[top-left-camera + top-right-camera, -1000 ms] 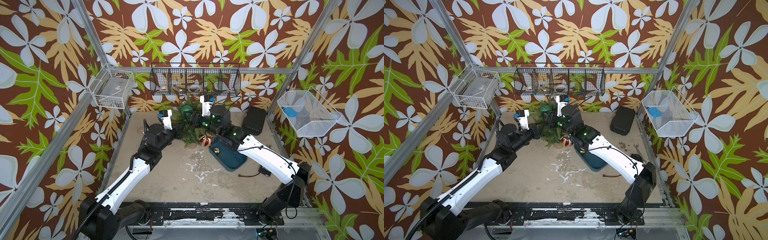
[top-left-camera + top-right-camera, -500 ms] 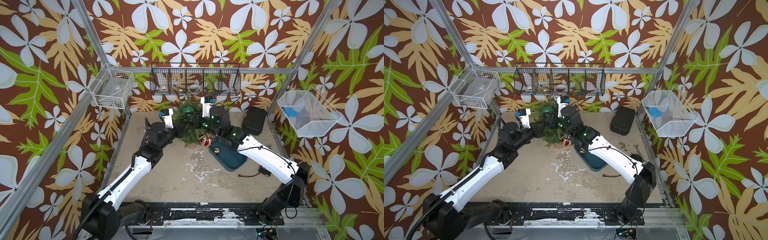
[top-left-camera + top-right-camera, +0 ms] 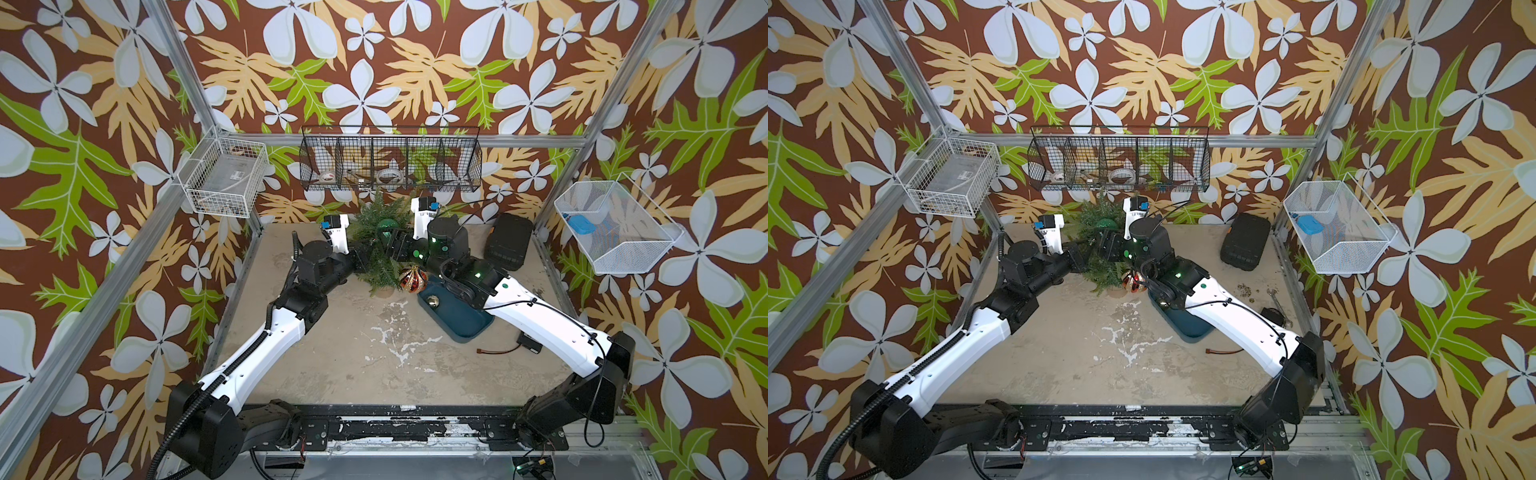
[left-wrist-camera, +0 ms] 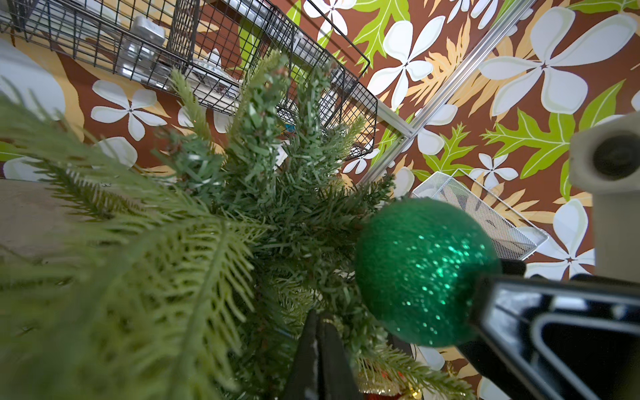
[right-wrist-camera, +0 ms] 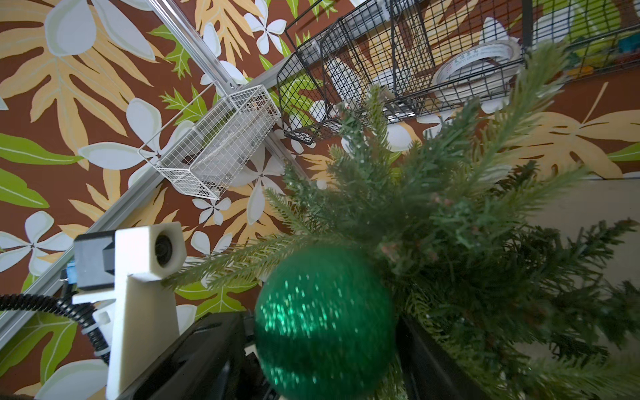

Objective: Decorate the small christmas tree with ornaments
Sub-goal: Hang an ornament on the christmas tree.

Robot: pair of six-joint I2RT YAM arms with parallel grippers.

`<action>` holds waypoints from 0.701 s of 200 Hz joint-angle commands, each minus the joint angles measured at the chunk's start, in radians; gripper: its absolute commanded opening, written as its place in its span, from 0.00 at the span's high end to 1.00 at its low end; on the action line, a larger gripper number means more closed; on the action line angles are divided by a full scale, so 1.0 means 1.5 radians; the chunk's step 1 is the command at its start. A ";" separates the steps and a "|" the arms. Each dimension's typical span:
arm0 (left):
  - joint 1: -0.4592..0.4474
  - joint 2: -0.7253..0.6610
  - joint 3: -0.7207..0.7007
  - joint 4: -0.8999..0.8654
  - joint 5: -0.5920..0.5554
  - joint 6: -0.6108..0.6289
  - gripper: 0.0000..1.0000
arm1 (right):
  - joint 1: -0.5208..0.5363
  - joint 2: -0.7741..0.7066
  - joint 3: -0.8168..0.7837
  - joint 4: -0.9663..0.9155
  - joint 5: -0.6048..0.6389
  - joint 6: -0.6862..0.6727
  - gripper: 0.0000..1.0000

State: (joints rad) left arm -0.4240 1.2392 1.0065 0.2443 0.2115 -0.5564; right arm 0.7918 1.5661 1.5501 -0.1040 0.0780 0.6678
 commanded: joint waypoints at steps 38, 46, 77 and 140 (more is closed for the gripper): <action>0.000 -0.003 0.011 0.010 0.001 0.005 1.00 | 0.001 -0.044 -0.027 0.021 0.014 0.009 0.27; 0.000 -0.004 0.011 0.010 0.000 0.007 1.00 | 0.001 -0.055 -0.037 0.027 0.015 0.010 0.27; 0.000 -0.003 0.013 0.004 0.006 0.009 1.00 | 0.000 -0.082 -0.058 0.030 0.023 0.010 0.28; 0.000 -0.013 0.010 0.004 0.006 0.004 0.87 | 0.000 -0.105 -0.095 0.036 0.025 0.017 0.28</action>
State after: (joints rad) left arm -0.4236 1.2316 1.0210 0.2417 0.2150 -0.5488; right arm 0.7921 1.4162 1.4185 -0.0742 0.1047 0.6819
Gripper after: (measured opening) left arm 0.138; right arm 0.716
